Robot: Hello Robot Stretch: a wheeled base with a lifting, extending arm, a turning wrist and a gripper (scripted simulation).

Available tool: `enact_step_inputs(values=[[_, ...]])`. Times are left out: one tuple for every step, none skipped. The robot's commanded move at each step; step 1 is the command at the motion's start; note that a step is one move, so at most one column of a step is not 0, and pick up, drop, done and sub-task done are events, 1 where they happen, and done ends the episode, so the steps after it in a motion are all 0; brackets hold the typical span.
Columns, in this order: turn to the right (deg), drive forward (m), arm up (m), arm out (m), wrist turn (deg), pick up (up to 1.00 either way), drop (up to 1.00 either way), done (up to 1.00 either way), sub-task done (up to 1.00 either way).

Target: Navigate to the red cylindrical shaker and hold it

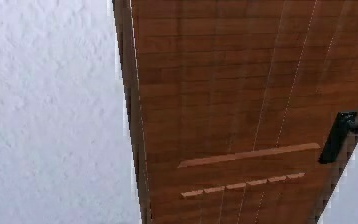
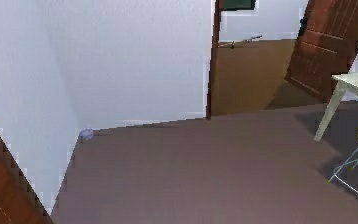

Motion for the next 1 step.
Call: enact_step_inputs(values=[[45.0, 0.0, 0.0, 0.0, 0.0, 0.0, 0.0, 0.0, 0.0]])
